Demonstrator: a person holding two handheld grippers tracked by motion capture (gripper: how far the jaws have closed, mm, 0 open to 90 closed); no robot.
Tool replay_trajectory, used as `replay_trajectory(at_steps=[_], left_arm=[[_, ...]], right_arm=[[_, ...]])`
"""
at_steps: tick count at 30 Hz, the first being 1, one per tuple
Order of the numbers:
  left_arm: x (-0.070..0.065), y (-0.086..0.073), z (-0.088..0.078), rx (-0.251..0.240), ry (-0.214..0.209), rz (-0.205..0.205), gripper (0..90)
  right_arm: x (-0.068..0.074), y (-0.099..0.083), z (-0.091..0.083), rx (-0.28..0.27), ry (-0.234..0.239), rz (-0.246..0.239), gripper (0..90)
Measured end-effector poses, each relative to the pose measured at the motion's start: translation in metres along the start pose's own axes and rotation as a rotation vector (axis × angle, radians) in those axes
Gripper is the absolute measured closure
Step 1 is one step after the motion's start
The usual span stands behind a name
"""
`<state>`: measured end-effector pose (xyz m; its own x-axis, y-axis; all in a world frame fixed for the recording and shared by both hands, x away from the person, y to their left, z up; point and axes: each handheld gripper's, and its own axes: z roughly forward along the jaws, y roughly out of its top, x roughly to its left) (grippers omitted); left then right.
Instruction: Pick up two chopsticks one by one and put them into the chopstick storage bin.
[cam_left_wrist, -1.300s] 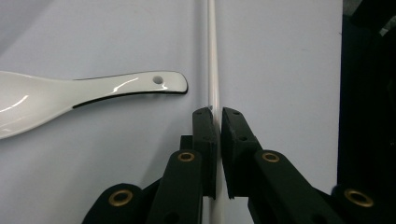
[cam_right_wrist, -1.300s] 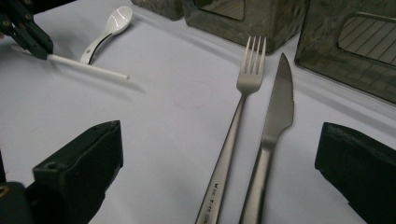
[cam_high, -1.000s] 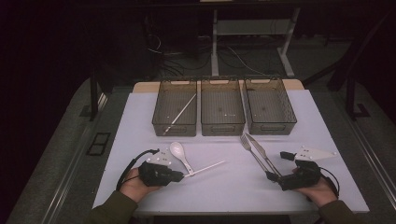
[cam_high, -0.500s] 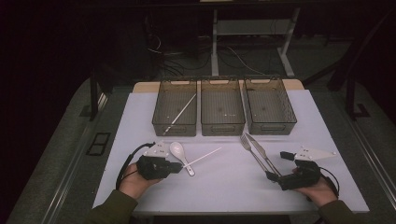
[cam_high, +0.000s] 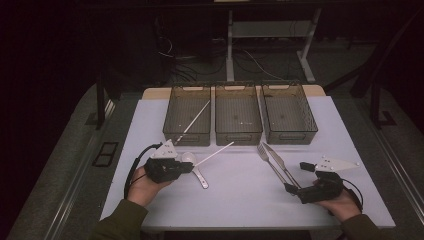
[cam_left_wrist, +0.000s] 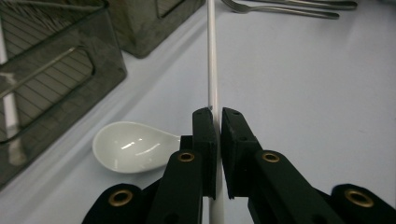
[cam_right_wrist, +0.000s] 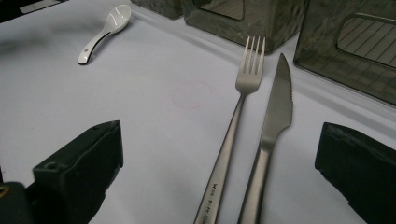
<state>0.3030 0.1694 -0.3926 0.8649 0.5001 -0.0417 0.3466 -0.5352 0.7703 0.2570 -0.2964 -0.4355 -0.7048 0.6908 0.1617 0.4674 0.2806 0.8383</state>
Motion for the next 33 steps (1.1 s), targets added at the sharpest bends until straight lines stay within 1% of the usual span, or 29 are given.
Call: replay_trajectory(at_steps=[6, 13, 15, 19, 22, 23, 25, 30, 33], left_arm=[[0.005, 0.009, -0.002, -0.038, 0.033, -0.009, 83.7], [0.014, 0.025, -0.001, -0.08, 0.067, -0.024, 83.7], [0.016, 0.029, -0.001, -0.089, 0.078, -0.022, 83.7], [0.021, 0.037, 0.001, -0.118, 0.094, -0.037, 83.7], [0.027, 0.044, 0.003, -0.123, 0.105, -0.043, 83.7], [0.028, 0.045, 0.003, -0.12, 0.107, -0.038, 83.7], [0.033, 0.05, 0.004, -0.133, 0.113, -0.052, 83.7], [0.044, 0.061, 0.004, -0.153, 0.134, -0.065, 83.7], [0.053, 0.068, 0.003, -0.154, 0.148, -0.074, 83.7]], right_arm=[[0.0, 0.0, 0.0, 0.0, 0.0, 0.003, 1.0], [0.0, 0.0, -0.001, -0.003, -0.001, 0.002, 1.0], [0.0, 0.0, -0.001, -0.003, -0.002, 0.004, 1.0], [0.0, 0.0, -0.001, -0.004, -0.002, 0.004, 1.0], [0.0, 0.0, -0.001, -0.002, -0.003, 0.007, 1.0], [0.0, 0.0, -0.001, -0.004, -0.002, 0.005, 1.0], [0.0, 0.0, -0.001, -0.005, -0.002, 0.005, 1.0], [0.0, 0.0, -0.001, -0.005, -0.003, 0.006, 1.0], [0.0, 0.0, -0.002, -0.003, -0.002, 0.014, 1.0]])
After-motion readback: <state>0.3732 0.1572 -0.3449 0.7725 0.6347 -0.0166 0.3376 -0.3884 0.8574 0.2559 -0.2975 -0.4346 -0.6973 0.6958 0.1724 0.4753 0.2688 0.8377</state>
